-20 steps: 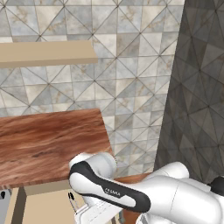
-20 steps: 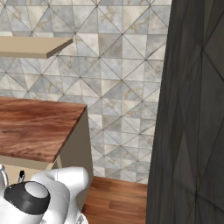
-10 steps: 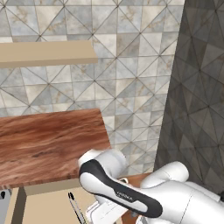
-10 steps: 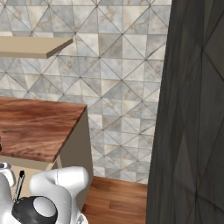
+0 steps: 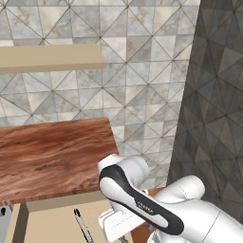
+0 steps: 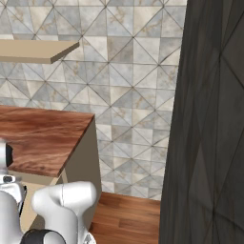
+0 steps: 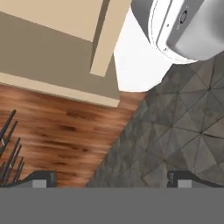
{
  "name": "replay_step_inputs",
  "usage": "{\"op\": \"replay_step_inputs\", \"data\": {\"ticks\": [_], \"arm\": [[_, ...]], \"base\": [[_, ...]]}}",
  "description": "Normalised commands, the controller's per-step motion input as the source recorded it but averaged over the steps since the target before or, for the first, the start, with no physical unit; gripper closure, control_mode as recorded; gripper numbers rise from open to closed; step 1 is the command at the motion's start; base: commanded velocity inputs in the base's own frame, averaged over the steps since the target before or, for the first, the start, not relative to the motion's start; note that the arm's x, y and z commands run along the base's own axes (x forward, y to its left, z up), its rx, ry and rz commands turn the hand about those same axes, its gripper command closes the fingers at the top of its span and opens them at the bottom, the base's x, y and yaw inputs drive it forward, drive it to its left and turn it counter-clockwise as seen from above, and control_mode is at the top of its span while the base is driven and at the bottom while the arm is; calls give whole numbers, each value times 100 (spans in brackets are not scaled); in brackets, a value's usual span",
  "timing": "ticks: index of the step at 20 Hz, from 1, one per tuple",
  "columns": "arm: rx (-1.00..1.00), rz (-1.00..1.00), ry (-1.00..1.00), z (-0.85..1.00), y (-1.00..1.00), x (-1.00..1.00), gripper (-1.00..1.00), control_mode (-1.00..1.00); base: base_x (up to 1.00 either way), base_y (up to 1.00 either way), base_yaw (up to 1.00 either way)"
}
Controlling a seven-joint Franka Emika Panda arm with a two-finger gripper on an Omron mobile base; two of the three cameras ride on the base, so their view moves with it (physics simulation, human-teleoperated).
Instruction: Take the tongs from the drawer on the left and place them on the dining counter next to the tray containing the hot dog.
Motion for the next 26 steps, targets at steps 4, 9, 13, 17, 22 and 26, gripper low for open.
{"op": "replay_step_inputs", "data": {"ticks": [4,9,13,17,22,26], "arm": [[-8,-2,-13,0,0,34,-100,-100],[-8,-1,-18,0,0,25,-100,-100],[-4,4,-24,0,0,32,-100,-100],[0,8,-27,-1,0,26,-100,-100],[0,11,-19,-10,0,25,-100,-100],[2,13,-11,-21,0,17,-100,-100]], "base": [[0,0,0],[0,0,0],[0,0,0],[0,0,0],[0,0,0],[0,0,0]]}}
